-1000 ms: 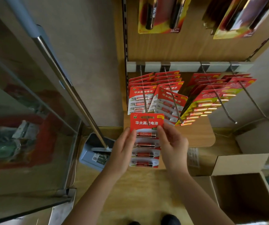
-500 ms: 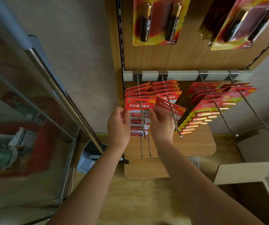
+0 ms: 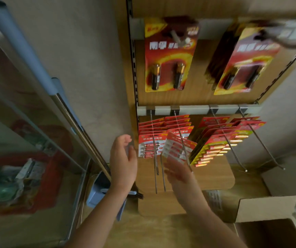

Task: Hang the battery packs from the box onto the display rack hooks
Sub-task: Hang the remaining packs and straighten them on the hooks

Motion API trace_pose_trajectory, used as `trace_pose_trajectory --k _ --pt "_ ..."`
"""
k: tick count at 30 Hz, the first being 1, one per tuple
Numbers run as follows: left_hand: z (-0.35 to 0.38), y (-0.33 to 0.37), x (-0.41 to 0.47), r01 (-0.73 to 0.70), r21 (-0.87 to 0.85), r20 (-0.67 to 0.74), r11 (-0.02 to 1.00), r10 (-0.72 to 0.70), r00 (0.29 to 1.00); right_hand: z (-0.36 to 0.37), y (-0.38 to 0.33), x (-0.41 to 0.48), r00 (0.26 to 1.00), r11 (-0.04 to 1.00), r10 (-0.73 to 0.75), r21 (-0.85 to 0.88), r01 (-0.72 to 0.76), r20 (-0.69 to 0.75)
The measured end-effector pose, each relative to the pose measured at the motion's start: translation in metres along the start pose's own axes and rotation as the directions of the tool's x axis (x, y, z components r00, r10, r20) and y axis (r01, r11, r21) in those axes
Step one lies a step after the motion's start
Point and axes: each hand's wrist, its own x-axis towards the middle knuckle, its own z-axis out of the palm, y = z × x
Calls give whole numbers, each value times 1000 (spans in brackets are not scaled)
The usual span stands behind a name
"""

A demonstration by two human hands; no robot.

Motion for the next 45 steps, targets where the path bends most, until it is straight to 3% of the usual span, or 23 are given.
trace_pose_trajectory --k 5,10,16,20,23,30,39,45 --pt "-47 43 2 -139 -84 -40 987 136 990 -34 -17 -39 996 997 69 33 -71 56" --pt "-78 110 22 -176 -235 -28 956 174 984 -64 -109 -44 992 986 -122 115 122 -8" --pt "-82 176 52 5 -500 144 866 78 986 -73 -186 -4 967 964 -183 162 212 -177" --pt "-66 185 68 160 -573 236 804 -25 971 -70 -208 26 974 955 -160 225 195 -163" --pt "-53 188 73 191 -623 258 759 -32 966 -66 -217 36 982 950 -148 259 174 -117" --pt "-42 185 71 160 -657 237 737 0 971 -57 -219 39 984 942 -174 283 179 -40" --pt "-37 174 67 87 -604 151 792 7 989 -61 -211 33 978 949 -206 241 204 -19" --pt "-14 138 20 181 -477 64 860 -172 983 -88 -150 9 958 956 -286 -62 285 -3"
